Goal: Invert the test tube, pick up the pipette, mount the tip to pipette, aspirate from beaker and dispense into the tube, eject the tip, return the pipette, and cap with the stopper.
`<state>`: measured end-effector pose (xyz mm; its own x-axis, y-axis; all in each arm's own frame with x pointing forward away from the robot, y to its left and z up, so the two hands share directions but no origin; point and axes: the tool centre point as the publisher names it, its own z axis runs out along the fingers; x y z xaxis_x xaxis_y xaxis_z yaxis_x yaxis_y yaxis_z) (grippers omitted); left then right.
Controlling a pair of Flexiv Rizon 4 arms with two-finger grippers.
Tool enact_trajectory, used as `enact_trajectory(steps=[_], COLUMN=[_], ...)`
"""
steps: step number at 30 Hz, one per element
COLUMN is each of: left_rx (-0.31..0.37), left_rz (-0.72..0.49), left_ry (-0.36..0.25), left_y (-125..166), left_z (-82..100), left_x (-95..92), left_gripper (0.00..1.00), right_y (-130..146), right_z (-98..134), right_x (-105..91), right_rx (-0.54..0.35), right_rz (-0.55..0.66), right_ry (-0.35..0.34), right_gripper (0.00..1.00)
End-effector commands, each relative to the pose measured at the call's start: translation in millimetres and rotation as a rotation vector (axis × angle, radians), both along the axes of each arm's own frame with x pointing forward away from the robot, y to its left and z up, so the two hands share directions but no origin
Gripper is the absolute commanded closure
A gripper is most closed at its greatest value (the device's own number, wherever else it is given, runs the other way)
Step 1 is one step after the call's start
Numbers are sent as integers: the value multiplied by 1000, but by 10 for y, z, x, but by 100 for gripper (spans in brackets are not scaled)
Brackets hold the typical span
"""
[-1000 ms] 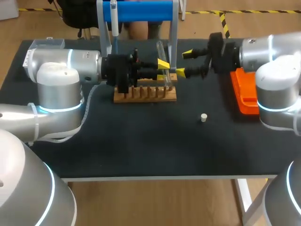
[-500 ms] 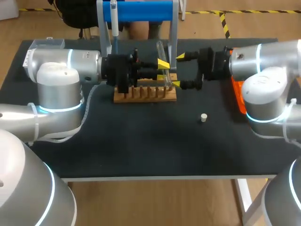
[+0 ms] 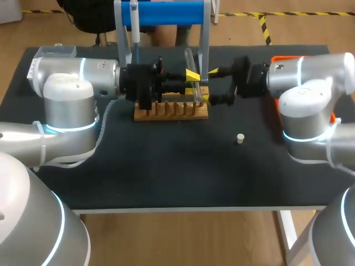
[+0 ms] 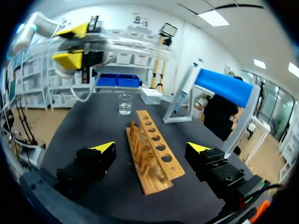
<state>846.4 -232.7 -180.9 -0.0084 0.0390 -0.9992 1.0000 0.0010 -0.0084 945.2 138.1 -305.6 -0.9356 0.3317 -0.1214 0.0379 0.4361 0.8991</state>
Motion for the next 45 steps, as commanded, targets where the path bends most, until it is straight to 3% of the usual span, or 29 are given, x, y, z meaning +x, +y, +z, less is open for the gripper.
enact_trajectory(steps=[1,9,21,45], left_rx=[-1,-1,-1,-1], left_rz=[1,1,1,1], left_ry=[-3,-3,-3,-3], left_y=[-1,-1,-1,-1], left_z=[-3,-3,-3,-3], left_x=[-1,-1,-1,-1], left_gripper=[100,100,100,100], right_y=[39,69,51,111], right_z=[16,-7,-95,-198], right_x=[-11,-65,-90,-123], right_rx=[-19,2,37,19], right_rz=[-24,-52,-80,-69], right_ry=[27,88,80,82], right_gripper=[0,0,0,0])
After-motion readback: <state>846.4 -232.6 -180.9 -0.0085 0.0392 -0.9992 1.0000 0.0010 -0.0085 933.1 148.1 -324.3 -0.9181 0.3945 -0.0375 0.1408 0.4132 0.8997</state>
